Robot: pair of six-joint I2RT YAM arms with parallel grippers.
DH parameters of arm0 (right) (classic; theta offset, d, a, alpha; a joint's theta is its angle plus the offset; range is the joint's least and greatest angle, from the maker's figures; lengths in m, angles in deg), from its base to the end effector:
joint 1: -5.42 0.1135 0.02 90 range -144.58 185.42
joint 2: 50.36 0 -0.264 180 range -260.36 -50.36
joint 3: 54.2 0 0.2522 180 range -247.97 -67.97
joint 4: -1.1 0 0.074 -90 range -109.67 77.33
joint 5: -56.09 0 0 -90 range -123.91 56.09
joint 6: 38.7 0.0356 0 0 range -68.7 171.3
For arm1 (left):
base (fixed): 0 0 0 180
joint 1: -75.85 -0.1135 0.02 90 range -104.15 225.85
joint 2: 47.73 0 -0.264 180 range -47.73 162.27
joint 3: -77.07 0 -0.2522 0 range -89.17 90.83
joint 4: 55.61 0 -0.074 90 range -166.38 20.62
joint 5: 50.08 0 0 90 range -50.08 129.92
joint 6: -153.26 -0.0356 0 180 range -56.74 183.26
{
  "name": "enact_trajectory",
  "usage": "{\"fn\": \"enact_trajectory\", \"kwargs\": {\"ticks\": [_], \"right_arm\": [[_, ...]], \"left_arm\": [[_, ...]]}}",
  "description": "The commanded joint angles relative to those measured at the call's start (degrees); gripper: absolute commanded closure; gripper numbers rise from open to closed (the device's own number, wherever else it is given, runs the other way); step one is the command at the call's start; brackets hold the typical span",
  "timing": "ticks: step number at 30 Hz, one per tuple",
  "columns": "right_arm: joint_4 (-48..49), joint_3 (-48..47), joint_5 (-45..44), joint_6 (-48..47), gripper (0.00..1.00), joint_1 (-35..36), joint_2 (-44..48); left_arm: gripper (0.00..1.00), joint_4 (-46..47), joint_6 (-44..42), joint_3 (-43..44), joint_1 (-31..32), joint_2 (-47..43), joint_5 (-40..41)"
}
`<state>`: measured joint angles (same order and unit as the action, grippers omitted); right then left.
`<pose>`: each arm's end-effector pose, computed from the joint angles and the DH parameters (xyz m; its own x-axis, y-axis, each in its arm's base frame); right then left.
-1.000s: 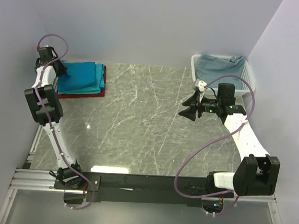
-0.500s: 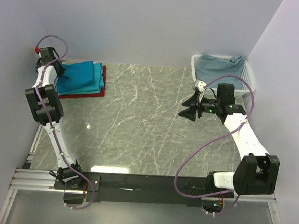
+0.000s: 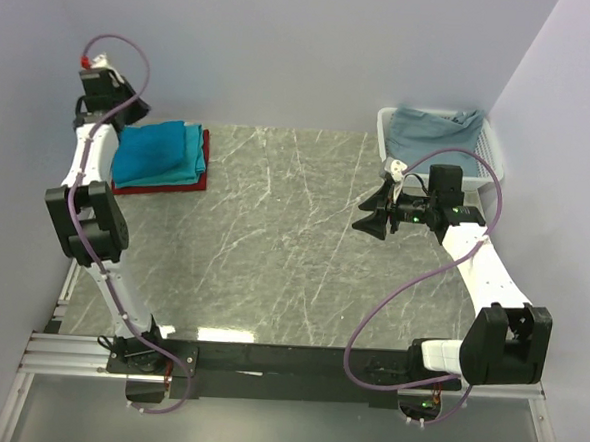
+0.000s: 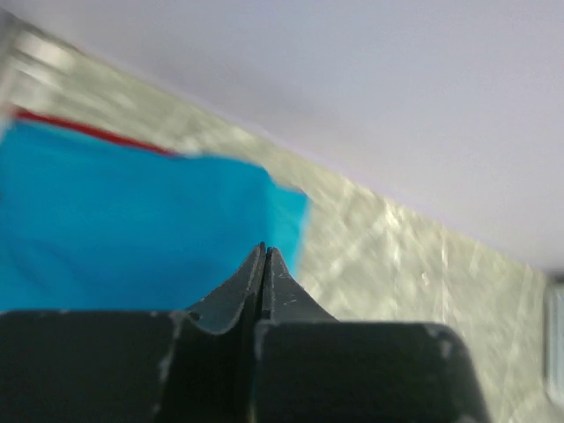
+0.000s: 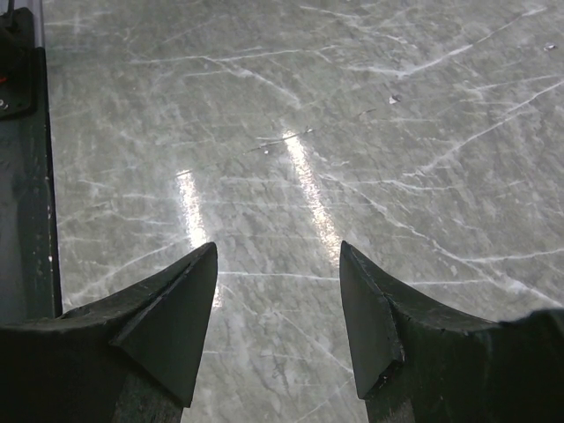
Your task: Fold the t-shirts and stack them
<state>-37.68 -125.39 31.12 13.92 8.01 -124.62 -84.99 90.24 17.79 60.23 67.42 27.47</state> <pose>0.2648 0.0443 0.2947 -0.1085 -0.2615 -0.9591 -0.9558 0.2926 0.0284 0.4670 0.1226 0.3330 -0.3134 -0.5476 -0.7758 -0.2414 0.8361 -0.4926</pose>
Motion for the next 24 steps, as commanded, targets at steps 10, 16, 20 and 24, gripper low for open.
{"fn": "enact_trajectory", "kwargs": {"ticks": [10,16,20,24], "right_arm": [[-0.38,-2.78,1.59,-1.28,0.36,-0.39,1.92],[-0.73,-2.86,1.41,-1.55,0.36,-0.39,1.75],[-1.00,-3.04,1.59,-1.81,0.36,-0.39,1.75],[-1.00,-2.95,1.59,-1.90,0.36,-0.39,2.19]], "left_arm": [[1.00,3.23,2.82,-16.43,1.03,2.09,-14.70],[1.00,2.96,1.32,-21.17,0.41,2.36,-16.12],[1.00,3.04,0.62,-22.58,-0.03,3.23,-17.17],[0.97,3.93,1.84,-19.78,-1.25,3.85,-21.29]]}}
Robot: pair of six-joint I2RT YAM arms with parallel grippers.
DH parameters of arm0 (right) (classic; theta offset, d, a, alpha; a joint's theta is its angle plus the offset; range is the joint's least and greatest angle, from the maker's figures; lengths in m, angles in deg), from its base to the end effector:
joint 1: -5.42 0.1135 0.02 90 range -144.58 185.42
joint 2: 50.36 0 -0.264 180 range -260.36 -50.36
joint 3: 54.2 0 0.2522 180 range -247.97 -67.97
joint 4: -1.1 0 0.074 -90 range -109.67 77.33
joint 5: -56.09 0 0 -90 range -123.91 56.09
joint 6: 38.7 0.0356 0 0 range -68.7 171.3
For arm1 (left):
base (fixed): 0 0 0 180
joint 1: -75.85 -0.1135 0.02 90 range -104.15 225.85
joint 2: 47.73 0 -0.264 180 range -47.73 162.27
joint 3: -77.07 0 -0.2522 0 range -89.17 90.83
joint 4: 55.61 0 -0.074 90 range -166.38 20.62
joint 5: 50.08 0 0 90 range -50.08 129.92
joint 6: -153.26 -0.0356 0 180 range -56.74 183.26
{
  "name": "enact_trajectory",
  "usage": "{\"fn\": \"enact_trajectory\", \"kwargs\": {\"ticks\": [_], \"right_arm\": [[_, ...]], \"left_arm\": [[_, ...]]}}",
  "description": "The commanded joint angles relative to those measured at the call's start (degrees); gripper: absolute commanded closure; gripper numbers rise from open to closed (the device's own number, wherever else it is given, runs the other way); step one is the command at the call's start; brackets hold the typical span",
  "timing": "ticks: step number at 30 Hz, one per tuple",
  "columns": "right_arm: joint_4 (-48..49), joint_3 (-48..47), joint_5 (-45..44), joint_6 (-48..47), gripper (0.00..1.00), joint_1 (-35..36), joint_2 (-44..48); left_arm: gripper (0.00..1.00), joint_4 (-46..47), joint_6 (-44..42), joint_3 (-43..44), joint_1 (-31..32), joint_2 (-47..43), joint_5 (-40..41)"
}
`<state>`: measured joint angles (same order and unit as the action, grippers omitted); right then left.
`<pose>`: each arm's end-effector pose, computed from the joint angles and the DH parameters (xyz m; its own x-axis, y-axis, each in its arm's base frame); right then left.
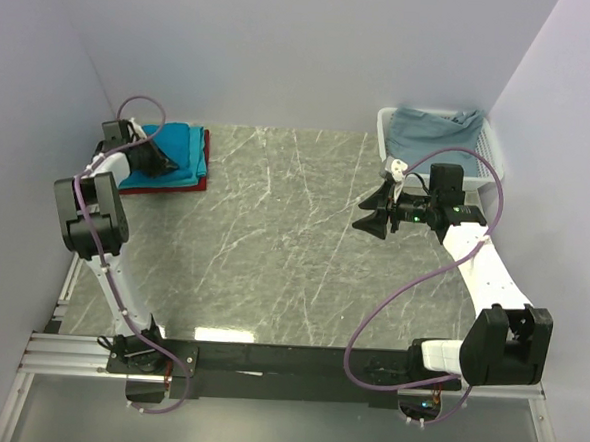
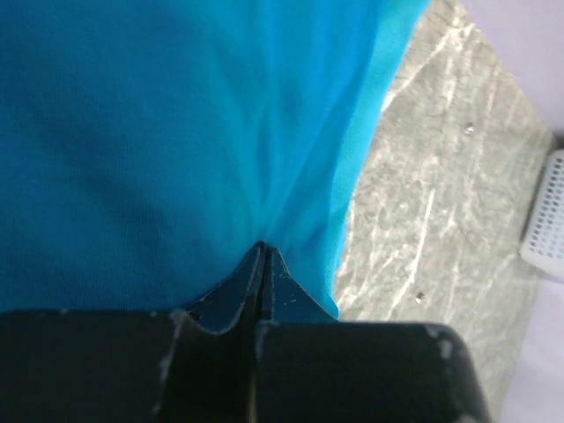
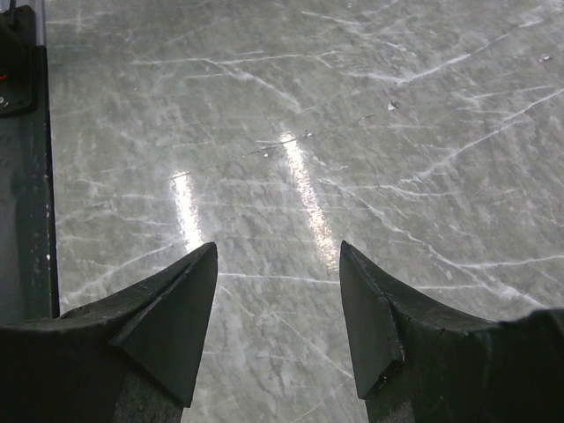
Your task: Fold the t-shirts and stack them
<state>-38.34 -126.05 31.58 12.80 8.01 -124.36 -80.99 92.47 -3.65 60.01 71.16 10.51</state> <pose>0.2639 0.0444 0.2989 -0.0841 -0.2623 -0.9613 -0.9595 0.2816 0.0071 0.4467 0.1086 0.1858 -0.6407 -0.6237 -0.4479 -0.2478 0.7200 -0.6482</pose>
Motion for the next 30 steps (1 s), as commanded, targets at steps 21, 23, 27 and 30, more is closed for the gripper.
{"fn": "enact_trajectory", "kwargs": {"ticks": [21,23,27,30], "right_arm": [[-0.96,-2.47,1.21,-1.31,0.36,-0.48,1.93],[-1.05,-2.47,1.21,-1.49,0.36,-0.39,2.01],[-1.05,-2.47,0.95,-1.66,0.36,-0.39,2.28],[-1.14,-2.47,0.95,-1.67,0.36,-0.48,2.37]], "left_arm": [[0.88,7.40,8.40,-1.57,-5.34,-2.35,-15.34],[0.89,8.45,9.19,-2.63,-6.31,0.02,-14.89],[0.89,9.86,8.41,-4.22,-6.84,3.71,-15.76],[0.89,8.54,7.26,-2.21,-7.10,6.00,-17.52]]}}
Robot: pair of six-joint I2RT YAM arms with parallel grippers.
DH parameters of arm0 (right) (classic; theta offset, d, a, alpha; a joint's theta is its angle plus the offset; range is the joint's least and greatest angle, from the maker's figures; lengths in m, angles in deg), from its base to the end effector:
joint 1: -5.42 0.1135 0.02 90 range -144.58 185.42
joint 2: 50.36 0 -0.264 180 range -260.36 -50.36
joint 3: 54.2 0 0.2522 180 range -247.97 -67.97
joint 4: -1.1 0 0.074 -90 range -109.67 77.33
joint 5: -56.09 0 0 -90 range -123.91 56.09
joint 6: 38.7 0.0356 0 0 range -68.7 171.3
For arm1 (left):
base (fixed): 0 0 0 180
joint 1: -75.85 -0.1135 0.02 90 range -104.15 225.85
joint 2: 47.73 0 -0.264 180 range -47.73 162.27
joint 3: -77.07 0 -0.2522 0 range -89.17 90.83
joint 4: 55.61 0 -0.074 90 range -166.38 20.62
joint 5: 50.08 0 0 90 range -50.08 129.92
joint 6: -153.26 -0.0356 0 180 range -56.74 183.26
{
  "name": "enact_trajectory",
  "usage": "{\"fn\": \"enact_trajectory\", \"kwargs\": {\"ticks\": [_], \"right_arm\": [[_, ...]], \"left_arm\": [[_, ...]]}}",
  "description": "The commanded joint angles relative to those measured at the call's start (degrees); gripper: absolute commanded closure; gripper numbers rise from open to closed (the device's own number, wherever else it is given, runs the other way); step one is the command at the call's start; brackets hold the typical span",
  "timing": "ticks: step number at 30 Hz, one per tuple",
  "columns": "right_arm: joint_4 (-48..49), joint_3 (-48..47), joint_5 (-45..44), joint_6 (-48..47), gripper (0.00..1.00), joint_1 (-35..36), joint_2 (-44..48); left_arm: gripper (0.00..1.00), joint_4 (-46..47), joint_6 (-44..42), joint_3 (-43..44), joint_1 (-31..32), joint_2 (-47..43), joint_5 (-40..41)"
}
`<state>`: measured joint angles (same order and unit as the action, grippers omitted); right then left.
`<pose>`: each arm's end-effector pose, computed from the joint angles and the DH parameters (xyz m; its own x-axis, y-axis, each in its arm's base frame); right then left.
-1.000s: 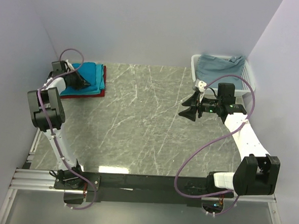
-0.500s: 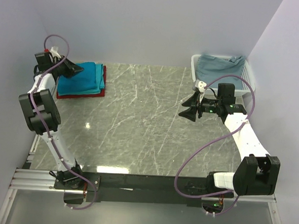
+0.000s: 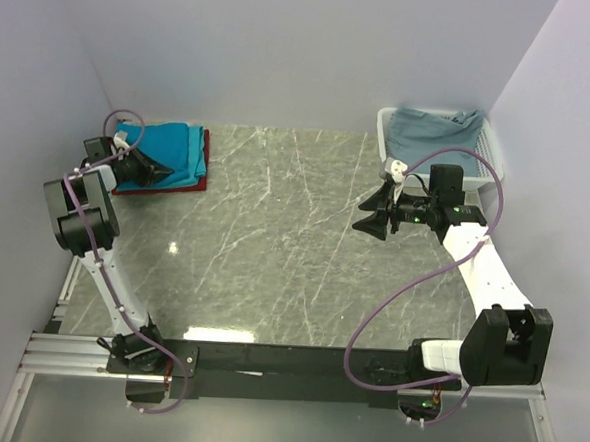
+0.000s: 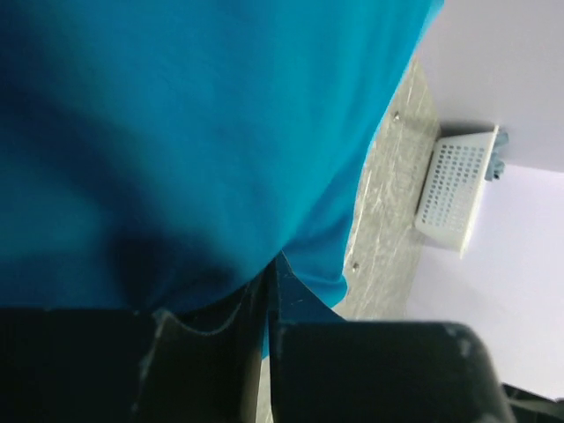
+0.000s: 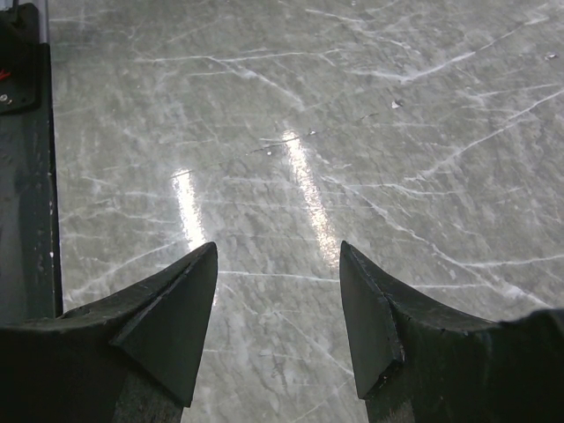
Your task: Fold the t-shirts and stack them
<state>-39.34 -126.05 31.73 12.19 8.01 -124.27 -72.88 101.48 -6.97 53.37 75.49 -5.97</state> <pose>0.2625 0.0443 0.2982 -0.0887 -0.2645 -0.9603 -0.9608 0.2769 0.0125 0.4341 0.1520 0.1496 -0.6370 -0.7297 -0.2485 -0.2384 0.4931 -0.8366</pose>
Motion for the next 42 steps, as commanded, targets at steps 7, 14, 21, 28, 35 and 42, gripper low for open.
{"fn": "enact_trajectory", "kwargs": {"ticks": [7,14,21,28,35,42], "right_arm": [[-0.39,-2.56,0.62,-1.40,0.36,-0.48,2.28],[-0.66,-2.74,0.36,-1.58,0.36,-0.39,2.63],[0.48,-2.38,-2.71,-0.71,0.36,-0.74,4.83],[12.68,0.60,-9.19,15.00,0.25,-6.27,9.39],[9.28,-3.27,-33.22,23.02,0.18,-9.97,13.08],[21.84,10.78,-65.42,31.37,0.17,-9.88,29.34]], "left_arm": [[0.64,2.45,0.10,6.22,-0.90,-7.17,-2.98],[0.37,2.72,-0.68,4.40,-0.73,-21.60,0.53],[0.16,-4.40,-13.33,-5.45,7.70,-40.73,19.14],[0.01,-3.44,-21.00,-19.86,16.68,-60.70,31.38],[0.01,-1.50,-16.60,-35.77,16.68,-78.12,29.81],[0.01,-4.05,-18.26,-40.52,17.64,-85.06,31.56]]}}
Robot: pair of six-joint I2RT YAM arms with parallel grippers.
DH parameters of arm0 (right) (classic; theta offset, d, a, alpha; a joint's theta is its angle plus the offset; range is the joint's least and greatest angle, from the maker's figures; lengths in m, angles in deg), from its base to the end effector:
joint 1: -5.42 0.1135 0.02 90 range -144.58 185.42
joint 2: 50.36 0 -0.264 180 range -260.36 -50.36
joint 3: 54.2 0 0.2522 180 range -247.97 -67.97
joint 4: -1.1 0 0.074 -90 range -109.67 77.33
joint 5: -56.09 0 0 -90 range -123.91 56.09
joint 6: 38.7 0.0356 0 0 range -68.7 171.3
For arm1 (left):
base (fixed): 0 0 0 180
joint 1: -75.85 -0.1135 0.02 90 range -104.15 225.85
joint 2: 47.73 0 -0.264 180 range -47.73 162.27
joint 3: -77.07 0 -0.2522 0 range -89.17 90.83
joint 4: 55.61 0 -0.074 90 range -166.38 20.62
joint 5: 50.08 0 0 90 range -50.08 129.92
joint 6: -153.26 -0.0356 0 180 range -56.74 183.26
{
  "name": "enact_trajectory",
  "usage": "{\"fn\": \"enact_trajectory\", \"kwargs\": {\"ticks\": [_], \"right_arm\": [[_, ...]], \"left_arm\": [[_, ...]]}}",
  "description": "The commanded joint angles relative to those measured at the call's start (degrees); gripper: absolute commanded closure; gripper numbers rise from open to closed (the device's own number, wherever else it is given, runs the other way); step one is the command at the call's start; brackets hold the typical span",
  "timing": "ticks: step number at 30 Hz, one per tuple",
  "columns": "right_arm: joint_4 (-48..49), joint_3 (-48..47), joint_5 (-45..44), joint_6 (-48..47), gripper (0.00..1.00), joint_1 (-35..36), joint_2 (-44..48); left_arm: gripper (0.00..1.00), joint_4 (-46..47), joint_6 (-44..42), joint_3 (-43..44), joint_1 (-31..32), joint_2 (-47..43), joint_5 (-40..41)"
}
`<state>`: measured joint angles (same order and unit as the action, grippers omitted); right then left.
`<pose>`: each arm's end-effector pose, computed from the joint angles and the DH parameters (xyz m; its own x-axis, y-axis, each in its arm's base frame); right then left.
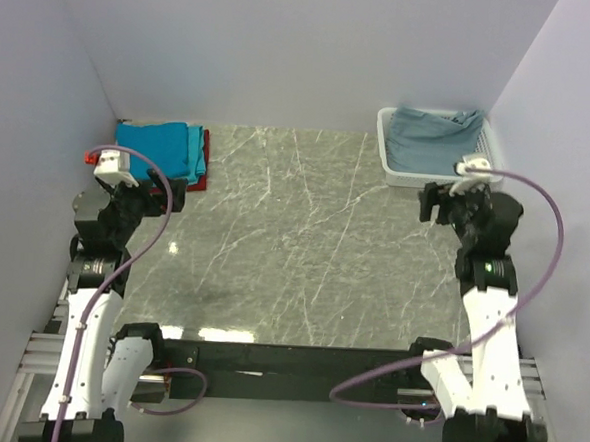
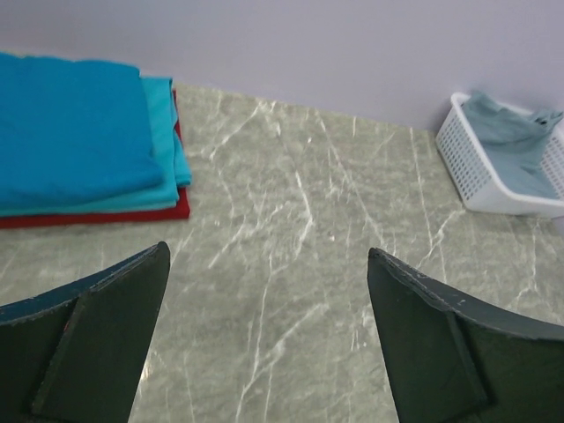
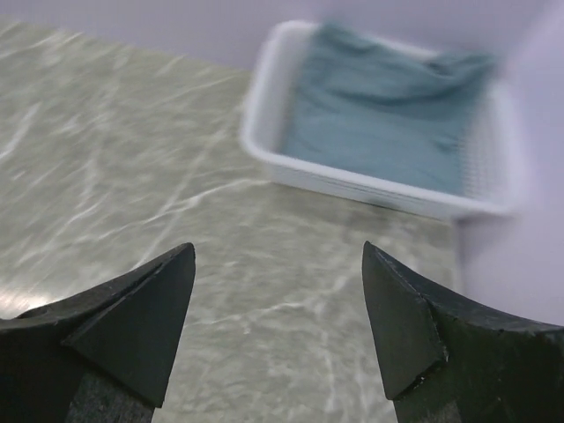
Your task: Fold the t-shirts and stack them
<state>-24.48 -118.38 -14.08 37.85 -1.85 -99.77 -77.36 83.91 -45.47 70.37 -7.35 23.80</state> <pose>0.1976 -0.0130 0.3581 -0.1318 -0.2038 -0.9701 -0.2490 0.9541 -0.1666 0.1680 0.0062 0.3498 -0.1406 -0.3538 -0.9247 0.1433 0.9168 -0.3726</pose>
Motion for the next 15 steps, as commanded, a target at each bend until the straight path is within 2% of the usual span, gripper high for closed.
{"fn": "enact_trajectory", "kwargs": {"ticks": [1,4,6,12,15], "right_arm": [[7.15,3.82,-21.75,6.41,0.17,-0.03,6.50],[7.68,6.28,-27.64,9.93,0.17,-0.03,8.09],[8.12,8.39,-28.44,11.08,0.17,-0.03,8.36],[11.02,13.15,-28.27,12.39,0.18,-0.55,11.61],[10.67,13.76,-24.85,12.22,0.18,-1.25,13.02]], "left_arm": [[0.01,0.78,-1.21,-2.74,1.34,-3.02,3.36],[0.00,2.19,-2.53,-6.77,3.44,-5.22,5.30],[0.01,1.84,-2.71,-7.66,3.80,-5.31,5.66],[0.01,0.61,-3.77,-6.44,5.21,-4.17,5.66],[0.00,0.52,-3.59,-6.70,5.21,-4.61,5.57]]}}
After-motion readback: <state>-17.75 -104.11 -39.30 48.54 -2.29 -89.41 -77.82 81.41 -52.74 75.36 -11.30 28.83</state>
